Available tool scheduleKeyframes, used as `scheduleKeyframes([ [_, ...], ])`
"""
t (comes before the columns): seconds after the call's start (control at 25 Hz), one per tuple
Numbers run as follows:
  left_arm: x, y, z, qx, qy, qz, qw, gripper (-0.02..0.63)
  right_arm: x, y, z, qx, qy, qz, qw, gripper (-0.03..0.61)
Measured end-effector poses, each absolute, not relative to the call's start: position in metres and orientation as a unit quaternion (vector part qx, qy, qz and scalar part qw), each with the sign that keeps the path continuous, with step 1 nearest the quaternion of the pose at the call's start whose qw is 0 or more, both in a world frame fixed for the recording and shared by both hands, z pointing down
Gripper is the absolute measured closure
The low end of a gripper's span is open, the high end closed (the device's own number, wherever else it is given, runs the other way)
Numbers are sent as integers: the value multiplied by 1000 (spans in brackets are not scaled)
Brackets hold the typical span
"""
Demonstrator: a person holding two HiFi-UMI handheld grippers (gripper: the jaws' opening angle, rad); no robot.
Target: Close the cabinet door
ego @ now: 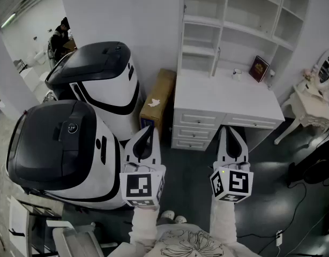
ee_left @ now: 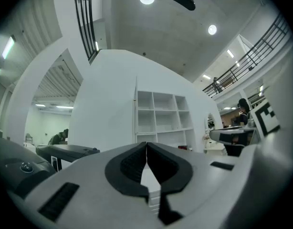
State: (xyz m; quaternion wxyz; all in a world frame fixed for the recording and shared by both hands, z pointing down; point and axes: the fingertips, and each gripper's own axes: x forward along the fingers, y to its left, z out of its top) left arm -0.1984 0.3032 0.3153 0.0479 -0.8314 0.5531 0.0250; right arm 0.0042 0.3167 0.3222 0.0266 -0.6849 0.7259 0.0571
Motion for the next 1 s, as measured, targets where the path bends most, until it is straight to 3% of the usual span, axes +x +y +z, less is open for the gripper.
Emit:
scheduleKeyframes([
  [1.0,-232,267,337,-839,543,12,35,609,-19,290,348,-707,706,34,22,572],
])
